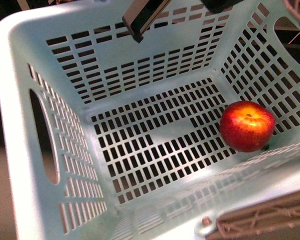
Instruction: Pick apple with right arm and hold basket with left
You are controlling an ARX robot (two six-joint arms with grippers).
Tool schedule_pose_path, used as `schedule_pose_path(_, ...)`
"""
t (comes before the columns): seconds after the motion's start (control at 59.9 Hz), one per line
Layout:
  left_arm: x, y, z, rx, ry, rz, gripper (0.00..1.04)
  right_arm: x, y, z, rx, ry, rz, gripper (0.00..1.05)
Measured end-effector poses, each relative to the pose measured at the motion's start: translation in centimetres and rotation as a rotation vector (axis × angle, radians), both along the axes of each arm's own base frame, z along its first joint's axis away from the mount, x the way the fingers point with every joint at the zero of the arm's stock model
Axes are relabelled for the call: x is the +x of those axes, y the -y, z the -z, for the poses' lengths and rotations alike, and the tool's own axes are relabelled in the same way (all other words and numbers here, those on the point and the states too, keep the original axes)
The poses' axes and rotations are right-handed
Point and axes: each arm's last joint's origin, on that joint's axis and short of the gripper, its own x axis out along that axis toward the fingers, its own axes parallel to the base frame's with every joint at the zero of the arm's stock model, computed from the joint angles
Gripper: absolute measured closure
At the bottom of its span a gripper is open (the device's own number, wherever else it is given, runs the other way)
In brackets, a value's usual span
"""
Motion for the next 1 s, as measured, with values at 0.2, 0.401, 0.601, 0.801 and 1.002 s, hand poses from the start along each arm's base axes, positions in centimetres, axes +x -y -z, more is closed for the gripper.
schedule_pose_path(0.2, 0.0, 0.0, 0.0, 0.003, 0.003, -0.003, 0.9, -1.3, 3.3, -1.9, -0.04, 0.03, 0.196, 0.09)
schedule_pose_path(0.401, 0.0, 0.0, 0.0, 0.0, 0.0, 0.001, 0.9, -2.9, 5.1, -3.1, -0.078, 0.069, 0.295, 0.09)
schedule_pose_path(0.601, 0.0, 0.0, 0.0, 0.0, 0.0, 0.001, 0.9, -2.9, 5.1, -3.1, -0.089, 0.068, 0.287, 0.09)
schedule_pose_path(0.801, 0.0, 0.0, 0.0, 0.004, 0.004, -0.002, 0.9, -4.3, 4.7, -1.0, -0.075, 0.395, 0.289, 0.37)
schedule_pose_path(1.002, 0.0, 0.0, 0.0, 0.001, 0.001, 0.0, 0.9, -6.3, 3.4, 0.9, -0.075, 0.42, 0.289, 0.73)
